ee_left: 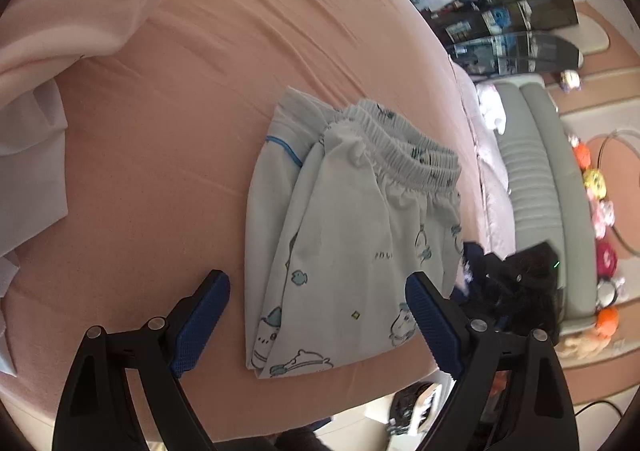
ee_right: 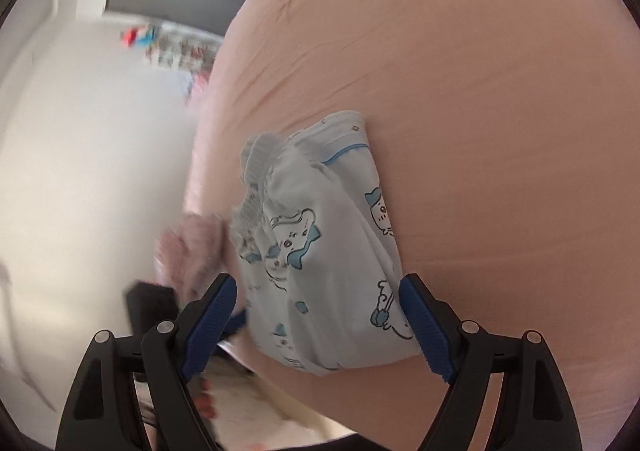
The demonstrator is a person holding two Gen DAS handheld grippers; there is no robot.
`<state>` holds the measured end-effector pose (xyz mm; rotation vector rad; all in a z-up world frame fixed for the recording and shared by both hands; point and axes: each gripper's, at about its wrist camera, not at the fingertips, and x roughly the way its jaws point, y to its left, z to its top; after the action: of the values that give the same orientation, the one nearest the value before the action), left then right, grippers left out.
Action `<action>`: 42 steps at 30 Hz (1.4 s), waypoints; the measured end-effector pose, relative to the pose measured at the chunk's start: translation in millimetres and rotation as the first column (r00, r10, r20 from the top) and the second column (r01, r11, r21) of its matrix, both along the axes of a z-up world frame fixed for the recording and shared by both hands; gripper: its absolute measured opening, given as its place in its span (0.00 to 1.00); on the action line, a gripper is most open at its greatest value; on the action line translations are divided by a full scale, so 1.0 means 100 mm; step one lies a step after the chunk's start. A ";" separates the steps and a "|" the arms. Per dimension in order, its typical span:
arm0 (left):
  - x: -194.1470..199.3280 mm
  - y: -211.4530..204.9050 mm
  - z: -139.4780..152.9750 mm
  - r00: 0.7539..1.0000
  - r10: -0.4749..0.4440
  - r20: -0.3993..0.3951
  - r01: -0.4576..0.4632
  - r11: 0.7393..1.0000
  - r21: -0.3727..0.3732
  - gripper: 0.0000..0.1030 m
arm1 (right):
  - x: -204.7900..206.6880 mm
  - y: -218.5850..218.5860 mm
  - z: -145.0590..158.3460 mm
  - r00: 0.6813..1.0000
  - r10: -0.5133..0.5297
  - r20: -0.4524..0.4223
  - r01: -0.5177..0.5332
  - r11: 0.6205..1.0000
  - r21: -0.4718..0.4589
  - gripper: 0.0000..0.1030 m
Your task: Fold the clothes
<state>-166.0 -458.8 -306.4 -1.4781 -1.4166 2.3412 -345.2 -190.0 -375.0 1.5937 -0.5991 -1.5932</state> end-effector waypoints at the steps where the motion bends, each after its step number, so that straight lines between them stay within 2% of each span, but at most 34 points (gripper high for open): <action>1: 0.02 -0.01 0.00 1.000 0.014 0.005 -0.014 1.000 0.014 0.87 | 0.00 0.06 -0.05 0.999 -0.034 0.032 0.034 0.999 -0.020 0.81; 4: 0.08 0.00 0.02 0.998 0.055 0.012 -0.055 0.998 0.036 0.87 | 0.10 0.26 -0.05 0.994 -0.100 0.049 0.102 0.994 -0.036 0.81; 8: 0.28 0.02 -0.07 0.990 0.132 0.048 -0.137 0.982 0.131 0.87 | 0.29 0.57 -0.12 0.968 -0.190 0.162 0.208 0.973 -0.104 0.81; 12: 0.46 0.06 -0.15 0.968 0.245 0.053 -0.250 0.927 0.281 0.87 | 0.50 0.77 -0.25 0.930 -0.244 0.276 0.288 0.949 -0.131 0.81; 18: 0.72 0.18 -0.25 0.945 0.316 0.079 -0.321 0.864 0.387 0.87 | 0.69 0.66 -0.41 0.902 -0.278 0.331 0.340 0.929 -0.147 0.81; 21: 0.68 0.26 -0.31 0.938 0.340 0.069 -0.333 0.825 0.457 0.87 | 0.69 0.62 -0.48 0.887 -0.290 0.360 0.363 0.919 -0.155 0.81; 23: 0.63 0.29 -0.34 0.938 0.343 0.051 -0.323 0.809 0.491 0.87 | 0.68 0.56 -0.48 0.893 -0.291 0.343 0.363 0.917 -0.167 0.81; 25: 0.54 0.33 -0.37 0.945 0.323 0.054 -0.305 0.808 0.503 0.87 | 0.66 0.49 -0.49 0.895 -0.292 0.337 0.364 0.915 -0.175 0.81; 31: 0.34 0.28 -0.37 0.948 0.317 0.044 -0.295 0.813 0.503 0.89 | 0.50 0.33 -0.61 0.862 -0.314 0.398 0.420 0.882 -0.215 0.81; 35: 0.26 0.32 -0.44 0.932 0.360 0.037 -0.324 0.787 0.525 0.90 | 0.44 0.20 -0.60 0.867 -0.323 0.380 0.425 0.877 -0.223 0.81; 38: 0.26 0.32 -0.45 0.930 0.367 0.033 -0.327 0.782 0.530 0.93 | 0.41 0.16 -0.58 0.867 -0.339 0.366 0.435 0.873 -0.221 0.81; 40: 0.21 0.32 -0.43 0.932 0.360 0.031 -0.322 0.789 0.524 1.00 | 0.39 0.14 -0.56 0.866 -0.349 0.358 0.443 0.868 -0.225 0.81; 42: 0.12 0.30 -0.40 0.936 0.350 0.021 -0.311 0.802 0.509 1.00 | 0.35 0.11 -0.57 0.856 -0.361 0.369 0.462 0.855 -0.236 0.81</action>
<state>-154.2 -428.5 -346.6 -1.0490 -2.1994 1.9029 -310.4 -178.9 -432.1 1.5430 -1.3879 -1.4456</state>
